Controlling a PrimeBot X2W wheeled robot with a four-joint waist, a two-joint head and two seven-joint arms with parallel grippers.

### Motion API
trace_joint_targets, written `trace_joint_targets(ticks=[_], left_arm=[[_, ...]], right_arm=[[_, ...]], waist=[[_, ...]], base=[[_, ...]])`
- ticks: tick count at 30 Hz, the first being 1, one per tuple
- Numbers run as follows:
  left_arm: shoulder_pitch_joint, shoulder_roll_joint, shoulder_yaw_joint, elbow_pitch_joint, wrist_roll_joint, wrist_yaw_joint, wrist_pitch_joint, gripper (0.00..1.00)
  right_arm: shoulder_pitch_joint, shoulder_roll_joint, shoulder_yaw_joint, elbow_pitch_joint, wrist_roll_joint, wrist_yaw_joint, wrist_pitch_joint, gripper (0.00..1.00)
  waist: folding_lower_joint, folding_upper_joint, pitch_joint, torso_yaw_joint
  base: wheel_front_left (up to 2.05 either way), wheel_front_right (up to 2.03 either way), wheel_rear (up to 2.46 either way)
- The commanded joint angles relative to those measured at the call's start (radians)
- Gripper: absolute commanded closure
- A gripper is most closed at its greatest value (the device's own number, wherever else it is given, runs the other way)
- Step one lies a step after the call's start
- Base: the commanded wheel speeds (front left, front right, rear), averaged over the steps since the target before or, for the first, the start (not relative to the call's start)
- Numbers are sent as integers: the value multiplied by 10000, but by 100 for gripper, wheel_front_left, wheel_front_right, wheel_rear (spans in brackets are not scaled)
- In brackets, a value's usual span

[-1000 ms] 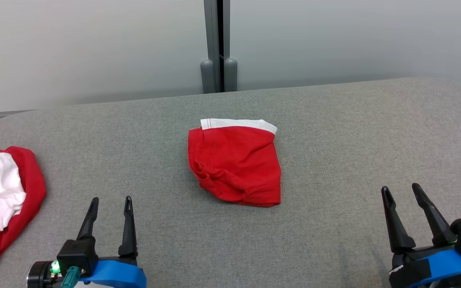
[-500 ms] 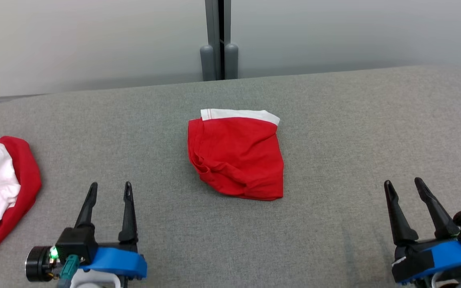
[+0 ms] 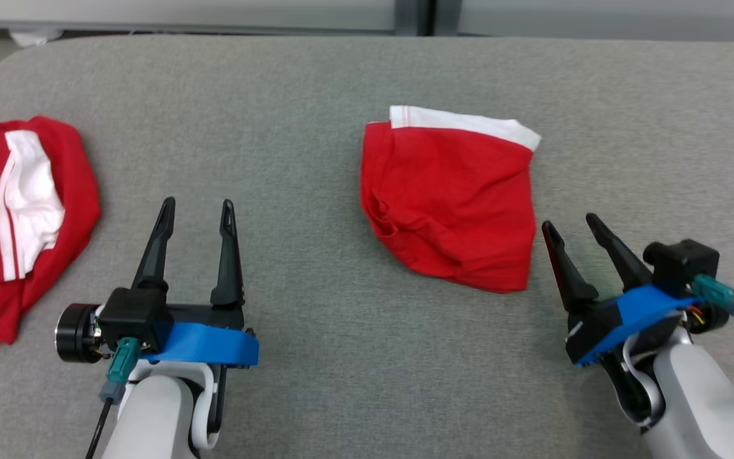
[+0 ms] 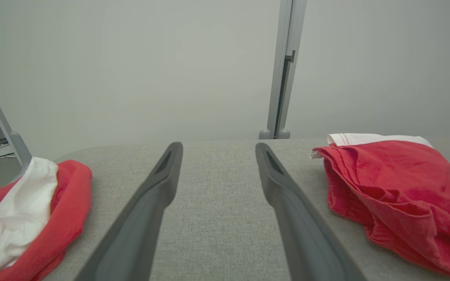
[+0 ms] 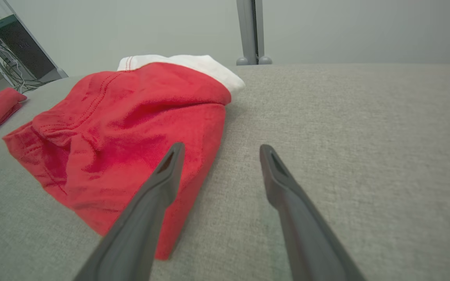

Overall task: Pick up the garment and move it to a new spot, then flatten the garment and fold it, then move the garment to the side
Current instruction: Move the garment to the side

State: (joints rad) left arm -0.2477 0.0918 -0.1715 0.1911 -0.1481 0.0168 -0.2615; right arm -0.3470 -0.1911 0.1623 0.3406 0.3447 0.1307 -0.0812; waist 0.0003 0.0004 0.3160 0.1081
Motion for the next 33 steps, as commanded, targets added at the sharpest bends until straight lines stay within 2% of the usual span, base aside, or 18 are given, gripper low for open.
trace_joint_targets(ticks=[1,6,7,8,9,16,25,28,33], left_arm=[[-239,-31,8,-58,41,-15,-38,0],[-366,-159,-47,-196,108,-57,-43,0],[-378,-183,-50,-212,110,-58,-44,0],[-369,-204,-48,-223,96,-60,-44,0],[-341,-217,-29,-229,87,-62,-45,0],[-39,-222,192,-348,204,-43,-45,0],[55,41,213,-486,475,-226,-38,0],[47,139,164,-493,549,-273,-38,0],[-227,208,-86,-441,659,-421,-36,0]], right_arm=[[-216,-18,34,110,107,1,-93,0],[-1176,109,518,1814,529,1,114,0],[-1254,112,656,2144,623,1,340,15],[-1309,129,780,2385,767,2,471,53],[-1328,134,882,2572,869,2,524,100],[-1479,-230,1514,2371,956,-1,-177,100],[-943,-866,2467,1472,1172,1,-775,100],[-934,-1069,2727,1509,1354,-1,-827,100],[-1276,-1483,2985,1815,1724,1,-1053,100]], waist=[[-3,-4,338,347],[-3,-4,490,628],[-3,-4,491,661],[-3,-4,481,678],[-3,-4,465,680],[-3,-4,318,128],[-3,-4,111,-1883],[-3,-4,131,-2631],[-3,-4,372,-3375]], base=[[0,0,0],[0,0,0],[0,0,0],[0,0,0],[0,0,0],[0,0,0],[0,0,0],[0,0,0],[0,0,0]])
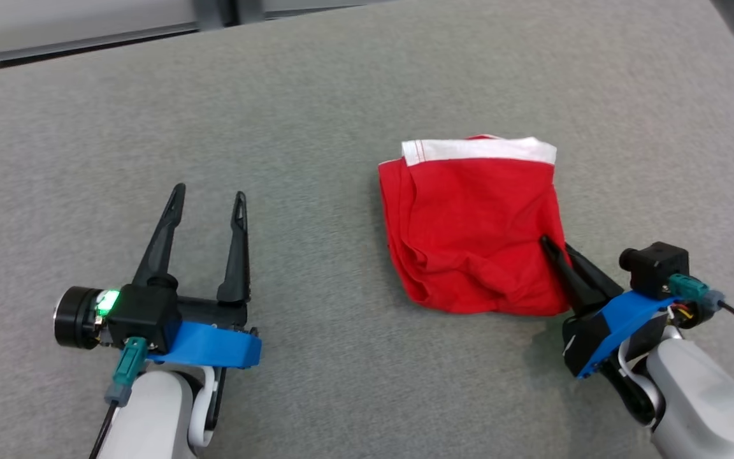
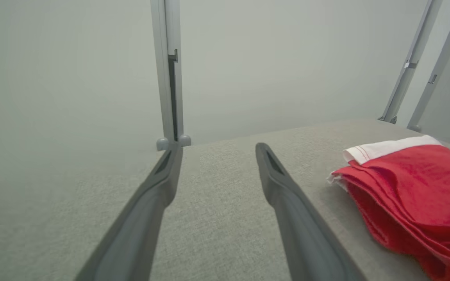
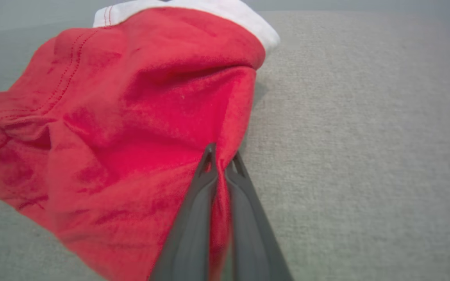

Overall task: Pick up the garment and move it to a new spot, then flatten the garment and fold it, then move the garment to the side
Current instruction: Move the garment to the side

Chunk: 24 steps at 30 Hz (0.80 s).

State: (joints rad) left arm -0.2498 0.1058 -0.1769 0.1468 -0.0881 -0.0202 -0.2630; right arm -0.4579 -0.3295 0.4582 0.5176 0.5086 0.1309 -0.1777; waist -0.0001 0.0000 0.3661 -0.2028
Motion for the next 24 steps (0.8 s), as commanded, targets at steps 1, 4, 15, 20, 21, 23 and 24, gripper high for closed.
trace_joint_targets(ticks=[1,4,15,20,21,23,24], left_arm=[[-298,91,-94,5,103,-64,-14,0],[-595,146,-225,-22,205,-138,44,0],[-1944,274,-695,-435,552,-322,244,0],[-2366,333,-810,-482,654,-348,248,0],[-2443,353,-837,-484,658,-375,249,0],[-2587,400,-911,-492,725,-405,262,0],[-2660,411,-950,-497,745,-422,270,0]], right_arm=[[-270,-162,49,136,166,-1,-128,100],[-736,-412,44,404,367,-3,-273,100],[-3456,-1705,-640,2281,831,-3,-727,100],[-4196,-2223,-1457,3264,547,-1,-861,100],[-4275,-2279,-1629,3403,434,-3,-869,100],[-4426,-2383,-2043,3650,238,-3,-875,100],[-4495,-2434,-2241,3678,106,-3,-879,100]], waist=[[1,0,-50,-335],[1,0,297,-433],[1,0,2061,-109],[1,0,2534,-92],[1,0,2587,-107],[1,0,2678,-133],[1,0,2725,-142]], base=[[0,0,0],[0,0,0],[0,0,0],[0,0,0],[0,0,0],[0,0,0],[0,0,0]])
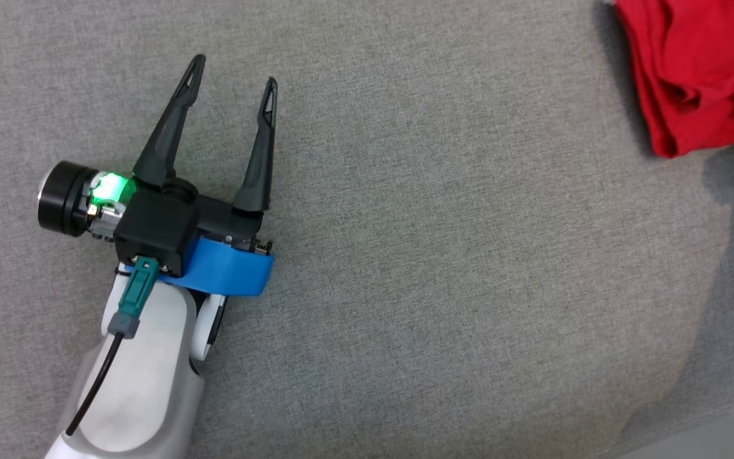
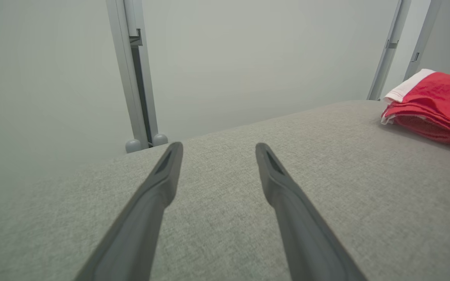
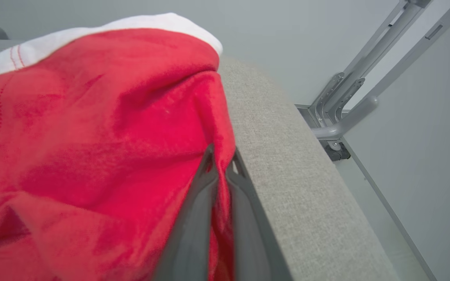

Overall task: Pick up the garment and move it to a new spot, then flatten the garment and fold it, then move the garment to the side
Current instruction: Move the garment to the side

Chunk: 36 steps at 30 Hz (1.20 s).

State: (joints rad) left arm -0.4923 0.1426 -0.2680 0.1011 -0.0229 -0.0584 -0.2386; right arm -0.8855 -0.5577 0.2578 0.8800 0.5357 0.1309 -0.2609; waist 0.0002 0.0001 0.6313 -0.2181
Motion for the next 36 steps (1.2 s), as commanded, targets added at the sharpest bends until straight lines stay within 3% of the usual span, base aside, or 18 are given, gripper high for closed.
trace_joint_targets(ticks=[1,6,7,8,9,11,16,22,30,36], left_arm=[[-310,64,-87,-42,109,-57,34,0],[-572,69,-242,6,152,-93,23,0],[-581,42,-279,27,160,-73,14,0],[-581,42,-279,27,160,-73,14,0],[-581,14,-299,46,147,-53,0,0],[-549,-18,-325,119,69,-43,-24,0],[-198,-56,-298,380,-124,20,-123,0],[556,-45,-138,729,-401,252,-208,0],[1858,-5,303,1024,-885,654,-256,0],[2441,-125,450,1302,-1177,762,-266,0]], right_arm=[[-251,-153,-437,86,-262,-3,-48,100],[-233,3,-1127,-100,-969,-3,-49,100],[-161,79,-1238,-137,-1139,-3,-50,85],[-161,79,-1238,-137,-1139,-3,-50,85],[-76,118,-1322,-222,-1376,-1,-50,74],[114,127,-1674,-236,-1877,-3,-49,0],[807,690,-2928,-849,-3116,-3,-47,0],[2712,1898,-4122,-3228,-3926,-1,-44,0],[5650,3871,-3903,-6337,-4334,-1,-47,0],[6901,4359,-3494,-7369,-4075,-1,250,0]], waist=[[-2,-1,108,7],[-2,-1,193,6],[-2,-1,168,9],[-2,-1,168,9],[-2,-1,131,9],[-2,-1,22,17],[-2,-1,-524,-23],[-2,-1,-1643,-15],[-2,-1,-3071,347],[-2,-1,-3751,1142]], base=[[0,0,0],[0,0,0],[0,0,0],[0,0,0],[0,0,0],[0,0,0],[0,0,0],[0,0,0],[0,0,0],[0,0,0]])
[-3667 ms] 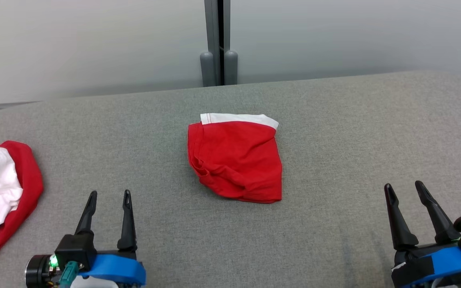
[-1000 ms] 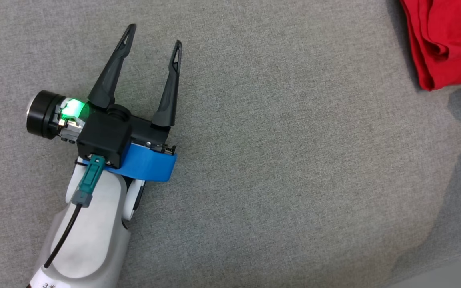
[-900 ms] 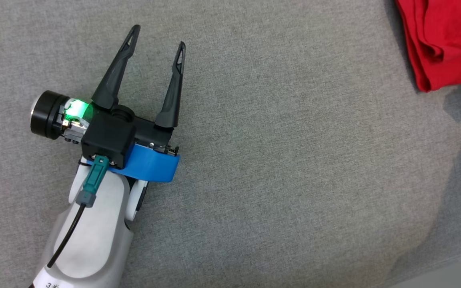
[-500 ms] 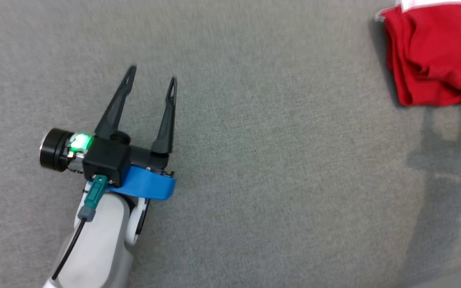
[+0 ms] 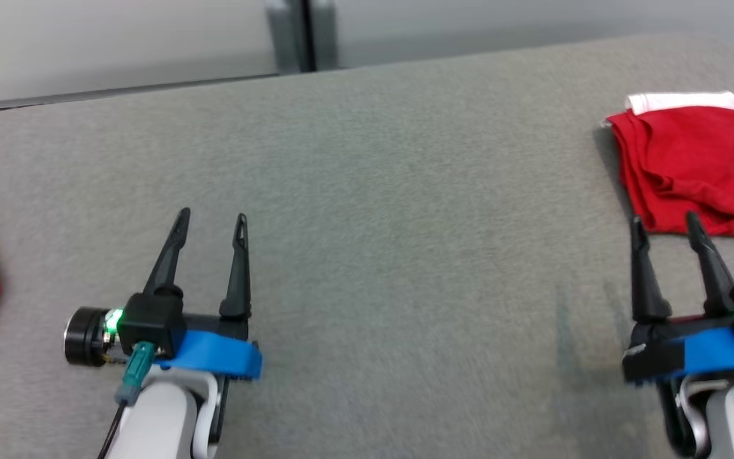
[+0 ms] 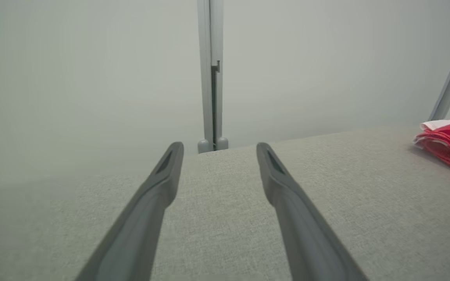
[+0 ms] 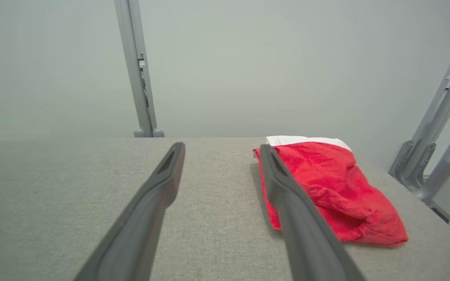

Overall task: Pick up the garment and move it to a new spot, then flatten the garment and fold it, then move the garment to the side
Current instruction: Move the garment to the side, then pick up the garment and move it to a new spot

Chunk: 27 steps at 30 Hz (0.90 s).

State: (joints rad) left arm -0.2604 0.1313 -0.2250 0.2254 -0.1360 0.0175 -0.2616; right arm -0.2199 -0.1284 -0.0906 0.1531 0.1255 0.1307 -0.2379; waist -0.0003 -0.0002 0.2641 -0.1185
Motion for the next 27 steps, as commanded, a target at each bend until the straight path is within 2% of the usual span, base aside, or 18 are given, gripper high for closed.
trace_joint_targets(ticks=[1,4,9,19,27], left_arm=[[201,-24,64,52,-72,28,-38,0],[467,-148,168,100,-221,77,-30,0],[1092,-182,414,84,-315,135,-34,0],[2189,-130,585,287,-354,15,-34,0],[2554,-55,628,419,-380,-28,-36,0]], right_arm=[[392,147,72,-245,96,2,96,0],[881,324,195,-605,167,-1,272,0],[1485,502,329,-1013,174,0,592,0],[2740,688,275,-1471,97,0,1101,0],[3167,749,290,-1763,86,0,1313,0]], waist=[[3,2,-196,305],[3,2,-536,704],[3,2,-1076,1003],[3,2,-1941,1011],[3,2,-2221,952]], base=[[0,0,0],[0,0,0],[0,0,0],[0,0,0],[0,0,0]])
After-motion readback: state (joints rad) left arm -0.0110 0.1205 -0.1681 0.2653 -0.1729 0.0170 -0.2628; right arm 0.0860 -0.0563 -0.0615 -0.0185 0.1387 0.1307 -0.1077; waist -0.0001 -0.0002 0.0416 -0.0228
